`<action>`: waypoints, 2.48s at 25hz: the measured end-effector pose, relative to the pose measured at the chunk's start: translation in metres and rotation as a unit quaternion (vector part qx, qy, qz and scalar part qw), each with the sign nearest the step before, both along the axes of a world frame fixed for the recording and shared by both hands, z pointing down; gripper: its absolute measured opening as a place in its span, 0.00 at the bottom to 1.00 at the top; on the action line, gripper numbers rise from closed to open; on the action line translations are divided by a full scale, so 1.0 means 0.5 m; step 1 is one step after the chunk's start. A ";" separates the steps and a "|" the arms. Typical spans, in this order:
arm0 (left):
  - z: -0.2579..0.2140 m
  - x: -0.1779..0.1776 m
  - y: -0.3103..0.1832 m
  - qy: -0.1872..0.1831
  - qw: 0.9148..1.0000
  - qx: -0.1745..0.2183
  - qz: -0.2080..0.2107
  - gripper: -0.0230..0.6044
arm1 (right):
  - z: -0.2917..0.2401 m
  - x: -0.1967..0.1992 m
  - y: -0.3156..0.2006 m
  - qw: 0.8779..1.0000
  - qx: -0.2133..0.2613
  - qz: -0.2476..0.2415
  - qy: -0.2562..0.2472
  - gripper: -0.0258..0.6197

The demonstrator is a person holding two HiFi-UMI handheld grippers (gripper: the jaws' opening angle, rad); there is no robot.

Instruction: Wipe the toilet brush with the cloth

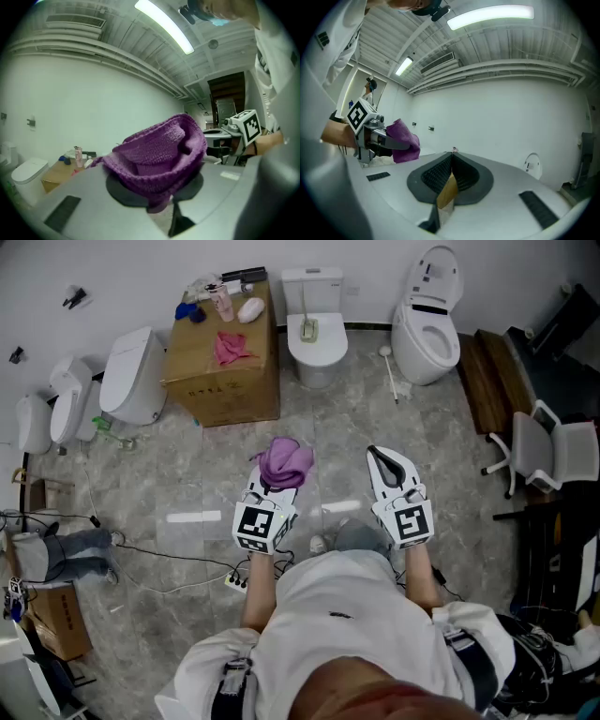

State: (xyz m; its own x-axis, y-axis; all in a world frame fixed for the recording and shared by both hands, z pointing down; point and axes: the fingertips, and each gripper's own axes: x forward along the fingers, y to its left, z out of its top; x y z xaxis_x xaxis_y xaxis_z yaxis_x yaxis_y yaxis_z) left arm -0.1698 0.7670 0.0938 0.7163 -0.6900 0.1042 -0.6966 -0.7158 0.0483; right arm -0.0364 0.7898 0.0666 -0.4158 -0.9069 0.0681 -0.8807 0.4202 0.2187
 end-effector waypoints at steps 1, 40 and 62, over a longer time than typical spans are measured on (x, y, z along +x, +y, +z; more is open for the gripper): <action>0.000 0.000 -0.007 0.000 1.000 0.000 0.000 0.19 | 0.000 -0.005 -0.005 1.000 0.003 -0.004 0.002 0.04; 0.030 0.223 -0.651 -0.020 0.997 -0.034 -0.060 0.19 | 0.076 0.220 -0.672 0.996 -0.049 -0.079 0.004 0.04; 0.071 0.228 -0.900 -0.013 0.997 -0.045 -0.061 0.19 | 0.112 0.216 -0.928 0.995 -0.065 -0.082 0.002 0.04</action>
State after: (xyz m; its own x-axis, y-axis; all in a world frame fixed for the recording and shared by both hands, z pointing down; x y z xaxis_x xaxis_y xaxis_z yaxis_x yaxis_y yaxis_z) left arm -0.0556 0.3170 0.1293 0.6237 -0.7589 0.1872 -0.7802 -0.6191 0.0898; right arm 0.0717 0.3260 0.1224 -0.5567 -0.8106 0.1817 -0.7973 0.5828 0.1573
